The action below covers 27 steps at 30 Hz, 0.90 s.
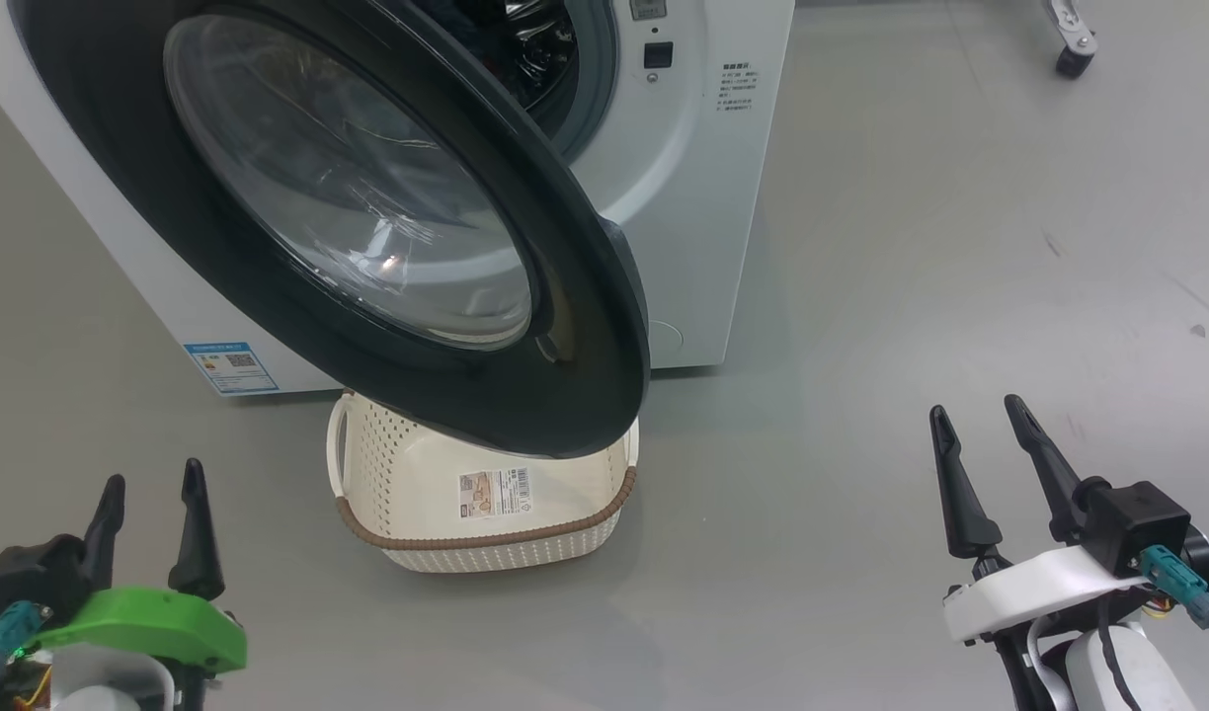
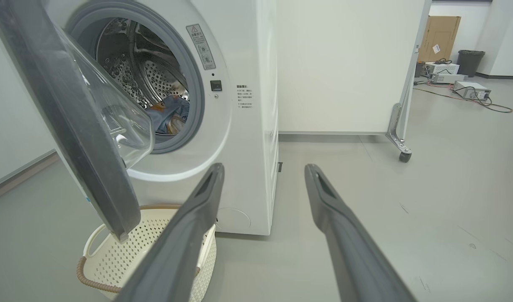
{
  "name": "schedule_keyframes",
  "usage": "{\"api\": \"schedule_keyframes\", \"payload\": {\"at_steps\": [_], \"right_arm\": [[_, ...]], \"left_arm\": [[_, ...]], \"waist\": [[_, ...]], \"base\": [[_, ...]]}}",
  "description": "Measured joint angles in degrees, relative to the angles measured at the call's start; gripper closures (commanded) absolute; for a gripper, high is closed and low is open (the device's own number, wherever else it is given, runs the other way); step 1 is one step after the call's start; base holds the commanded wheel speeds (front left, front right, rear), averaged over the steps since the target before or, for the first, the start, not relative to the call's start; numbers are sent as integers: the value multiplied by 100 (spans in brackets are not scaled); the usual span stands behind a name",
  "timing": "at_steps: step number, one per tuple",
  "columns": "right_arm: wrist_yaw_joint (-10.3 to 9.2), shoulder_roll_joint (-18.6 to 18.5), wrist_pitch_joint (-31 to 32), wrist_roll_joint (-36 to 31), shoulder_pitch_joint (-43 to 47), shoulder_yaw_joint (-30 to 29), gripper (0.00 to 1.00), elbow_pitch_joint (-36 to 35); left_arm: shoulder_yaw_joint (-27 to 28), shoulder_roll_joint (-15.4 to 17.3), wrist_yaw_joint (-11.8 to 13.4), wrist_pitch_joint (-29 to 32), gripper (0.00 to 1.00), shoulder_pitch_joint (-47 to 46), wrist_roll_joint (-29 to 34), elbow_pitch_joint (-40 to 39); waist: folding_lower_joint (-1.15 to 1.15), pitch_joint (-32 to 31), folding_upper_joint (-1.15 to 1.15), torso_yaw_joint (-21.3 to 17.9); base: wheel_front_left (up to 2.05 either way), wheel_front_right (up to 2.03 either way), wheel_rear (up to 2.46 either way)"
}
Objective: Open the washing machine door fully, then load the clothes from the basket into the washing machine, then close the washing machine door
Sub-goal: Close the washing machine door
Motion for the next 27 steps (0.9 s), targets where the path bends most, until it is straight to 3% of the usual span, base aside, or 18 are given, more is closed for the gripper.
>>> {"api": "schedule_keyframes", "payload": {"at_steps": [14, 27], "right_arm": [[0, 2, 0, -43, 129, -7, 0, 68], [0, 5, 0, -109, 160, -26, 0, 66]], "left_arm": [[365, -460, 0, 0, 0, 805, 715, -739], [617, -637, -30, 0, 0, 1073, 1028, -998]], "waist": [[0, -320, 0, 53], [0, -344, 0, 88]], "base": [[0, 0, 0], [0, 0, 0]]}}
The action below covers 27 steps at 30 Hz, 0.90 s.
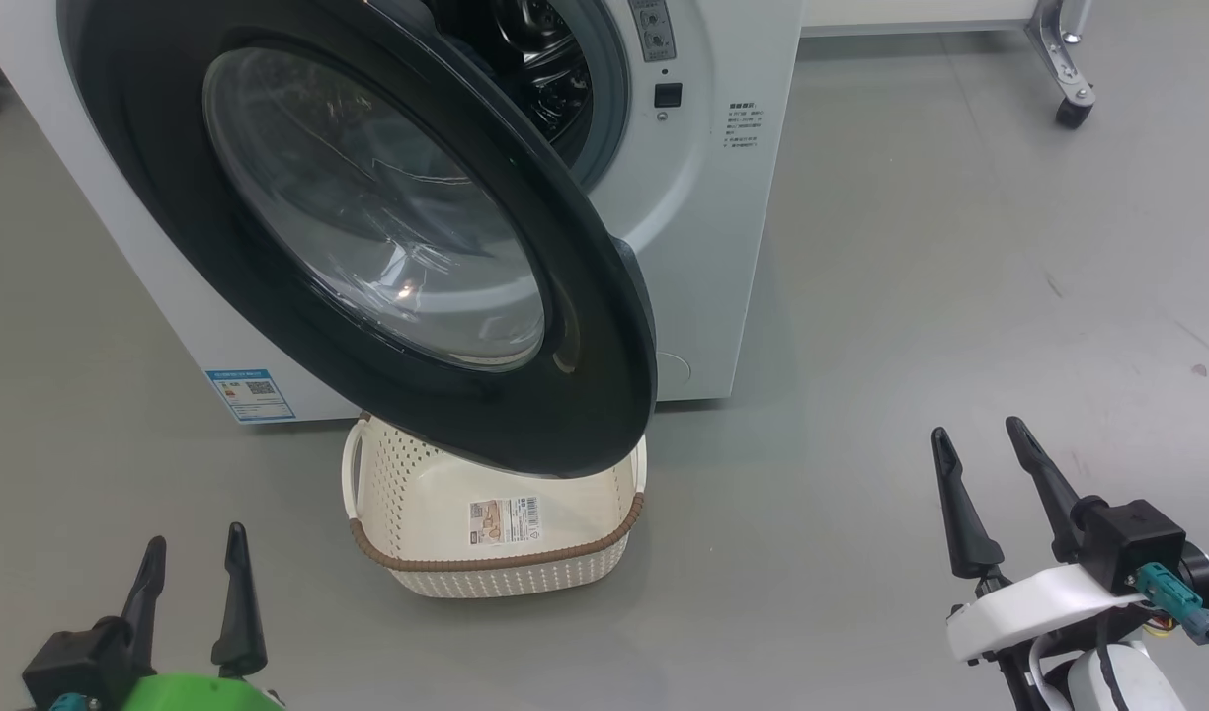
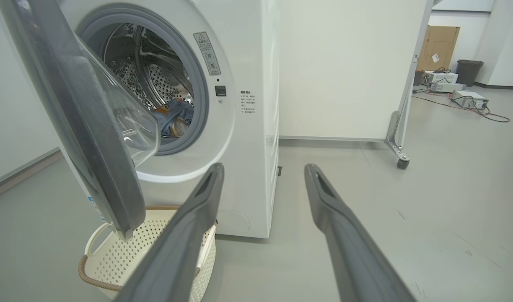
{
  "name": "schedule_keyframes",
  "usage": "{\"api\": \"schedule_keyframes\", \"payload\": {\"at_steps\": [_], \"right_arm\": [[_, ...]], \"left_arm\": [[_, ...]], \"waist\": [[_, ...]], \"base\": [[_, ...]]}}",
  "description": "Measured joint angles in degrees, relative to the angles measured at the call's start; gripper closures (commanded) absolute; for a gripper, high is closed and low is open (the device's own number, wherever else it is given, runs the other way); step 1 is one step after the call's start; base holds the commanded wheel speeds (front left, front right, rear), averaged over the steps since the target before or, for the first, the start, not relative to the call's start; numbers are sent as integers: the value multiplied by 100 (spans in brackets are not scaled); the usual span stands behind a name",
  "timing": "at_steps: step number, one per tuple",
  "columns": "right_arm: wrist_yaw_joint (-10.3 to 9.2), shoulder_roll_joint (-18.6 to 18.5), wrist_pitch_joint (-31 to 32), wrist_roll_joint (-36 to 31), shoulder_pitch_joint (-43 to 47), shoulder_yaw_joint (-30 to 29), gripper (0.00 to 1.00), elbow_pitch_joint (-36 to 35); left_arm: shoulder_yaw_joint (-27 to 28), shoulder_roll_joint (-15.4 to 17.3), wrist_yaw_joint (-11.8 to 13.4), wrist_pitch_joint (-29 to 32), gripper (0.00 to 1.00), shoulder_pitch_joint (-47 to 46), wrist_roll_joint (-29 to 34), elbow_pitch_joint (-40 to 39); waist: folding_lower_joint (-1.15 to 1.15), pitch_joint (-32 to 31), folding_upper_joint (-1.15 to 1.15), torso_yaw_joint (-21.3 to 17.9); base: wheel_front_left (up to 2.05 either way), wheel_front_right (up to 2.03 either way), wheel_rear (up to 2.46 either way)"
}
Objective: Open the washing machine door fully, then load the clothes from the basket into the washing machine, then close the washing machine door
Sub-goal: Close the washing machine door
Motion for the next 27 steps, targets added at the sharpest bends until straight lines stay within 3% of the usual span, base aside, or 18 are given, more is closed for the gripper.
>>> {"api": "schedule_keyframes", "payload": {"at_steps": [1, 2, 3, 17, 27], "right_arm": [[0, 1, 0, -4, 0, -11, 22, 1], [0, 2, 0, -7, 0, -18, 64, 4], [0, 5, 0, -5, 0, -24, 98, 11], [0, 96, 0, 198, -3, -23, 100, 101], [0, 140, 0, 452, -1062, 233, 100, -831]], "left_arm": [[16, -10, -19, 0, 0, 12, 15, -21], [30, -20, -42, 0, 0, 20, 19, -35], [46, -33, -46, 0, 0, 35, 29, -52], [234, -269, -200, 0, 0, 199, 280, -155], [354, -385, -303, 0, 0, 220, 374, -180]], "waist": [[0, -1, 0, 0], [0, -3, 0, 0], [0, -4, 0, -1], [0, 3, 0, 2], [0, 14, 0, 15]], "base": [[0, 0, 0], [0, 0, 0], [0, 0, 0], [0, 0, 0], [0, 0, 0]]}}
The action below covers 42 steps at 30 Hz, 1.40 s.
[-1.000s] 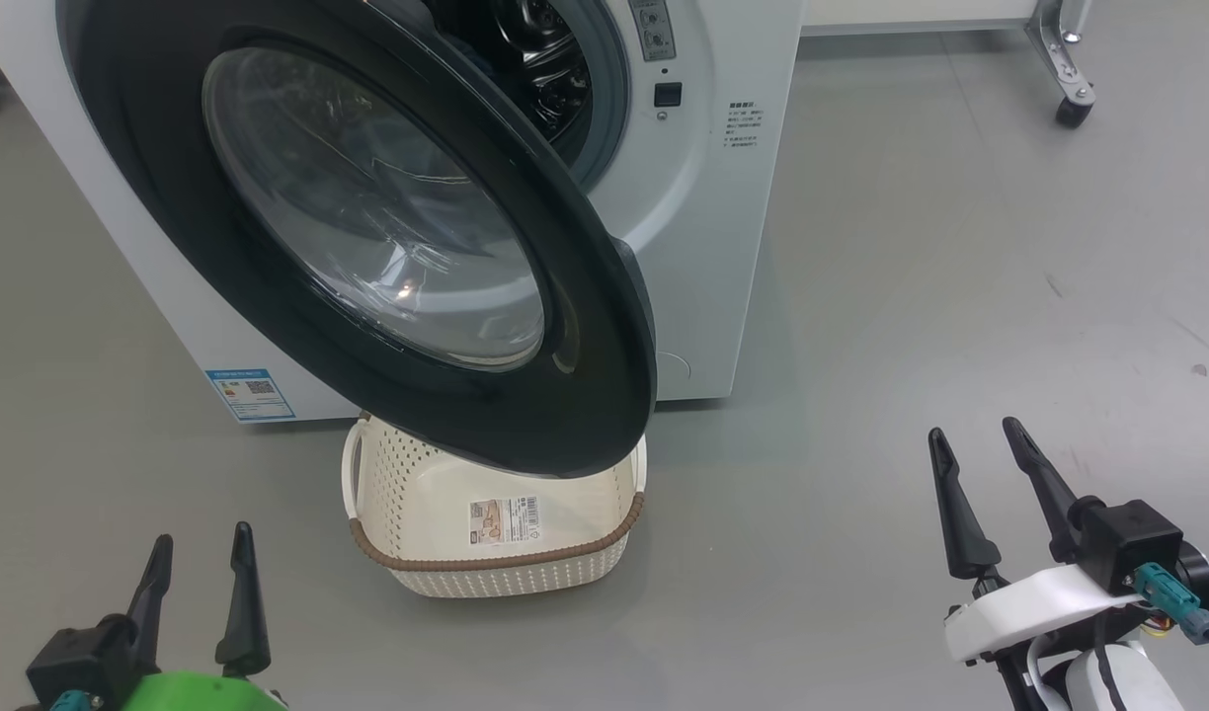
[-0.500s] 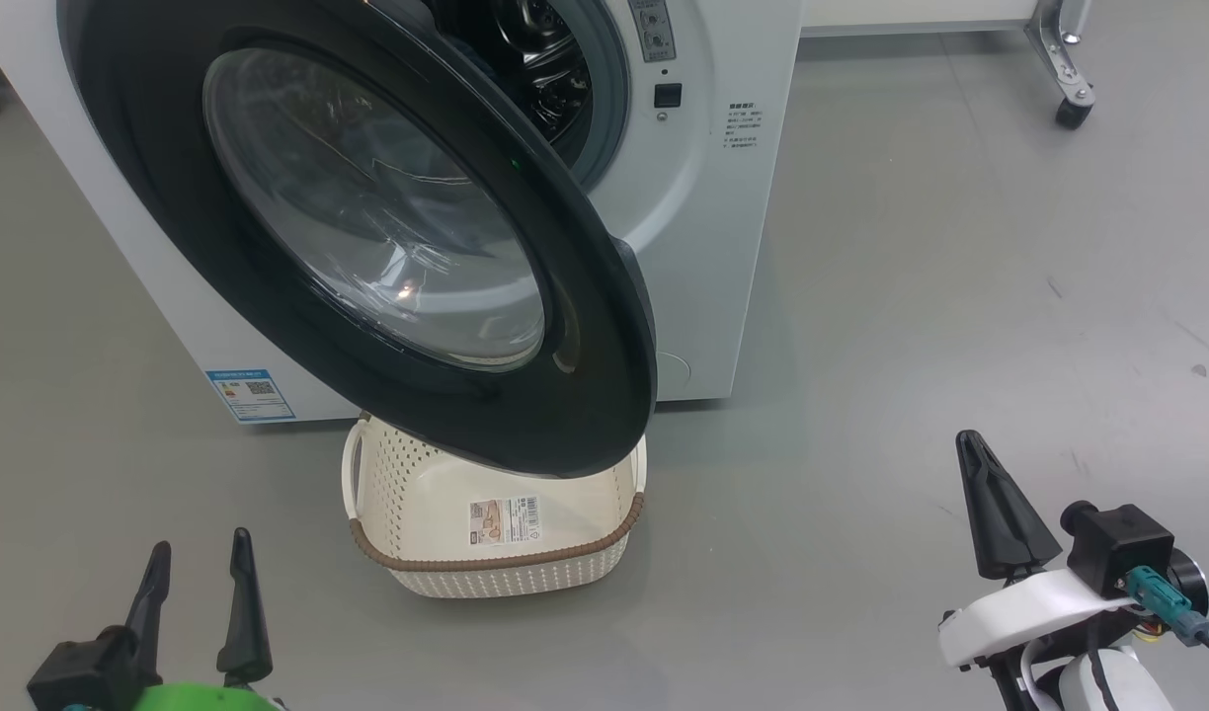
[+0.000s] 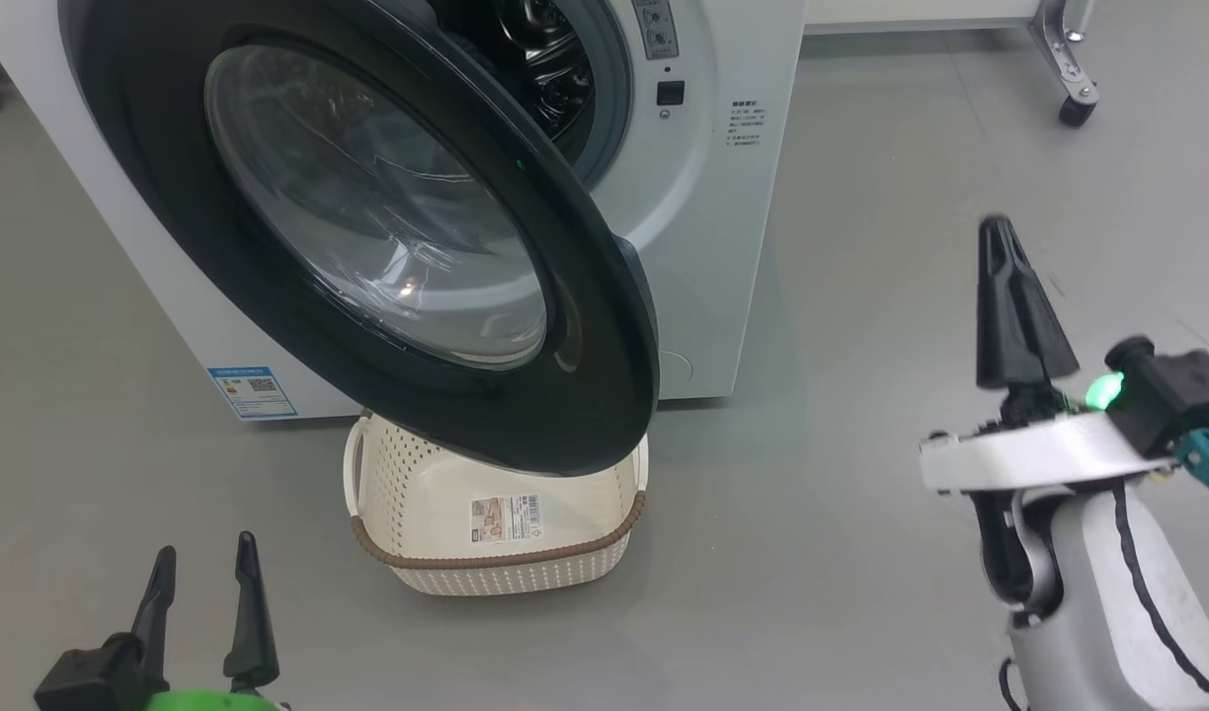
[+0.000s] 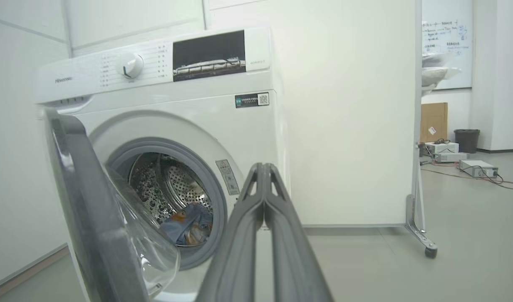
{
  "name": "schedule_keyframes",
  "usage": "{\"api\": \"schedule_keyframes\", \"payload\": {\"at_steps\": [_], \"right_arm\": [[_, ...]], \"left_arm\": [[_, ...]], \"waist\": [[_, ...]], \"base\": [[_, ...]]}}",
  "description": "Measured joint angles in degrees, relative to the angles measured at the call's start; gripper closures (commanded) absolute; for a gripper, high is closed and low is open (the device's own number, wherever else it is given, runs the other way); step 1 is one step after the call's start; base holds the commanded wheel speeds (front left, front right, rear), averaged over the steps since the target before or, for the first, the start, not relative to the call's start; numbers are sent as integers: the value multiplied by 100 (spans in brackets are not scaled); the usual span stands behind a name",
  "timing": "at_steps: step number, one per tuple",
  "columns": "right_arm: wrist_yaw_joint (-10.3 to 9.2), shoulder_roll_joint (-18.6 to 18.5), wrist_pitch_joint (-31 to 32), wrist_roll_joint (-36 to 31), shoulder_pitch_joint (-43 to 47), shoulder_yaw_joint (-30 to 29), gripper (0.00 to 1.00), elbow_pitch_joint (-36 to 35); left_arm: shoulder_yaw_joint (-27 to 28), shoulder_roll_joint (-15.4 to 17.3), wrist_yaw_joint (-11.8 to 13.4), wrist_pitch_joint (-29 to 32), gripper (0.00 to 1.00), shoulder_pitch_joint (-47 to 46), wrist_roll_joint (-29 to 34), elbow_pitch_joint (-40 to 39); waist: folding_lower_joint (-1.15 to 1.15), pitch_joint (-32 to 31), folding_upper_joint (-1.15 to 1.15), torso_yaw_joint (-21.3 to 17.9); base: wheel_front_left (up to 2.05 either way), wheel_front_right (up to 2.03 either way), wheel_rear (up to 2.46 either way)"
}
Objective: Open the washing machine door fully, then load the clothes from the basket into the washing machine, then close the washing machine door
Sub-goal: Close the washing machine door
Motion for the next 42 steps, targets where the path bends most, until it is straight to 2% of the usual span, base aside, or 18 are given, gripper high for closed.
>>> {"api": "schedule_keyframes", "payload": {"at_steps": [5, 9, 13, 17, 22, 28, 42], "right_arm": [[0, -1, -2, 80, -798, 746, 100, -616], [0, -21, -4, 124, -1145, 1505, 100, -765], [0, -27, -7, 124, -1174, 2310, 100, -476], [1, -33, -7, 233, -961, 2746, 100, 49], [1, -44, -1, 441, -665, 2917, 100, 698], [0, -44, -1, 559, -692, 2929, 100, 1149], [0, -42, -1, 648, -1125, 2732, 100, 1557]], "left_arm": [[-33, -77, -80, 0, 0, -1, 159, 1], [-148, -147, -156, 0, 0, -6, 204, 38], [-171, -186, -200, 0, 0, -25, 235, 88], [-174, -223, -248, 0, 0, -39, 258, 98], [-190, -327, -256, 0, 0, -120, 258, 97], [-300, -363, -330, 0, 0, -191, 301, 143], [-281, -459, -443, 0, 0, -275, 301, 226]], "waist": [[0, 10, 0, 38], [0, 33, 0, 129], [0, 57, 0, 257], [0, 85, 0, 407], [0, 152, 0, 577], [0, 244, 0, 734], [0, 378, 0, 1068]], "base": [[0, 0, 0], [0, 0, 0], [0, 0, 0], [0, 0, 0], [0, 0, 0], [0, 0, 0], [0, 0, 0]]}}
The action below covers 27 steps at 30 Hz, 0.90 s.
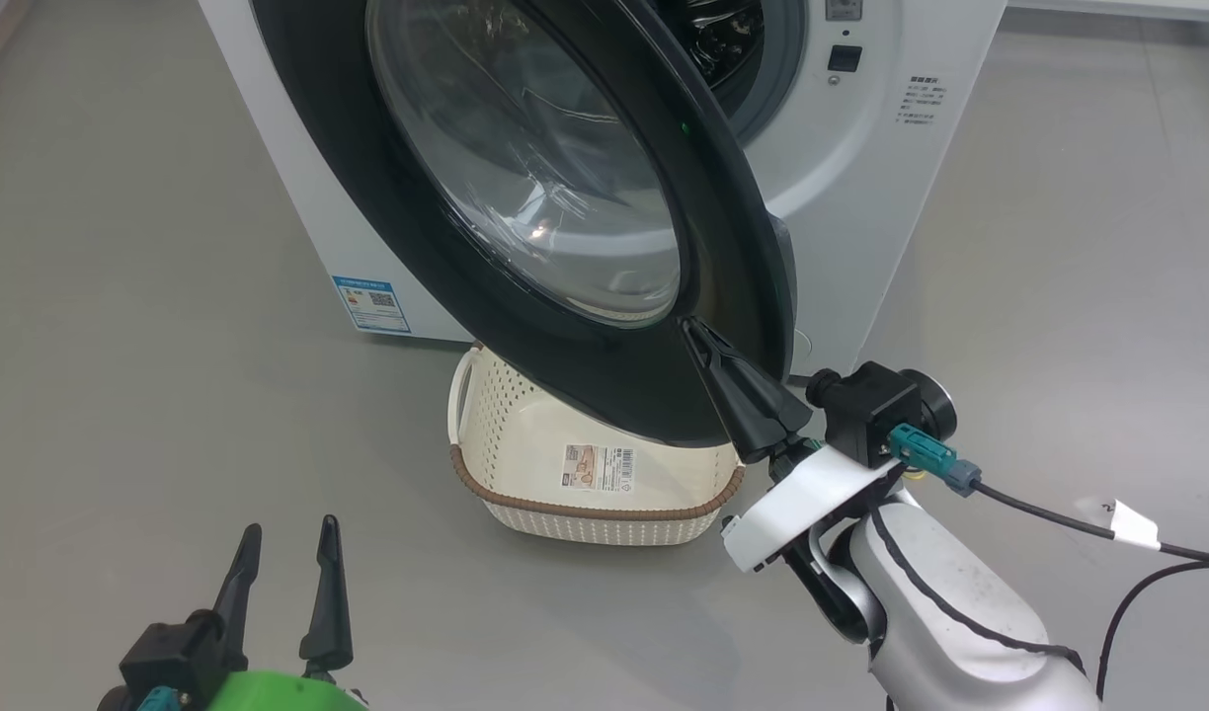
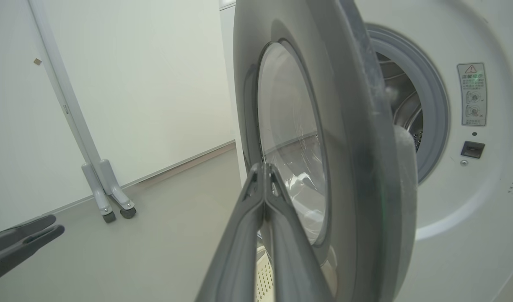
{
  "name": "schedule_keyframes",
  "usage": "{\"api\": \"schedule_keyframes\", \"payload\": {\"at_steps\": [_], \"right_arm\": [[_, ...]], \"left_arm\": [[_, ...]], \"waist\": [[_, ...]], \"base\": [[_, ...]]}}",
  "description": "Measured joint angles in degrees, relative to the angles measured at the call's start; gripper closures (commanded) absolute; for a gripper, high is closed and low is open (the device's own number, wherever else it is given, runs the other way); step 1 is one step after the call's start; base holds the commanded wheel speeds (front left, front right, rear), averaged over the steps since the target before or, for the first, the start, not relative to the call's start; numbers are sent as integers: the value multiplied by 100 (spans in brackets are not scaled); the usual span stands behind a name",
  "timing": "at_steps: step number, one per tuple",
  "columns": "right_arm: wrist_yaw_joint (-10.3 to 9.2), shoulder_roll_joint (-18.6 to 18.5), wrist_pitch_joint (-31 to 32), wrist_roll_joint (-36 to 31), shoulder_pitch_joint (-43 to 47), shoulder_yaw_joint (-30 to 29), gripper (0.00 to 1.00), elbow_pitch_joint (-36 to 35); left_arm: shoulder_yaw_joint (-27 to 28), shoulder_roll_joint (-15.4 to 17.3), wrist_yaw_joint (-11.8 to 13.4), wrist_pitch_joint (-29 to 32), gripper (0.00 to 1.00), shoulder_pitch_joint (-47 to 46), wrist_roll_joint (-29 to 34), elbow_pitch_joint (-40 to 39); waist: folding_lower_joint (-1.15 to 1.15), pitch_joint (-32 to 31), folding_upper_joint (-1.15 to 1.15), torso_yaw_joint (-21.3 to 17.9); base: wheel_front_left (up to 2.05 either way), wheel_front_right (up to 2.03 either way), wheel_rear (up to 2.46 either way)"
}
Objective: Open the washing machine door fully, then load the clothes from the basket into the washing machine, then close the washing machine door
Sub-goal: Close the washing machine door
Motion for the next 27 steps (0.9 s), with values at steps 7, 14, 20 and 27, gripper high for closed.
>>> {"api": "schedule_keyframes", "payload": {"at_steps": [7, 14, 20, 27], "right_arm": [[-5, -1, 0, 29, -162, -242, 100, 146], [-7, -1, 0, -23, -331, -424, 100, 237], [-7, -2, 0, -100, -542, -604, 100, 308], [-3, 2, 0, -249, -759, -651, 100, 341]], "left_arm": [[-2, -22, -19, 0, 0, -33, -3, -29], [38, -38, -58, 0, 0, -65, -10, -52], [105, -43, -65, 0, 0, -113, -11, -53], [146, -52, -109, 0, 0, -118, -12, -96]], "waist": [[0, 113, 0, 96], [0, 258, 0, 167], [0, 351, 0, 205], [0, 470, 0, 175]], "base": [[0, 0, 0], [0, 0, 0], [0, 0, 0], [0, 0, 0]]}}
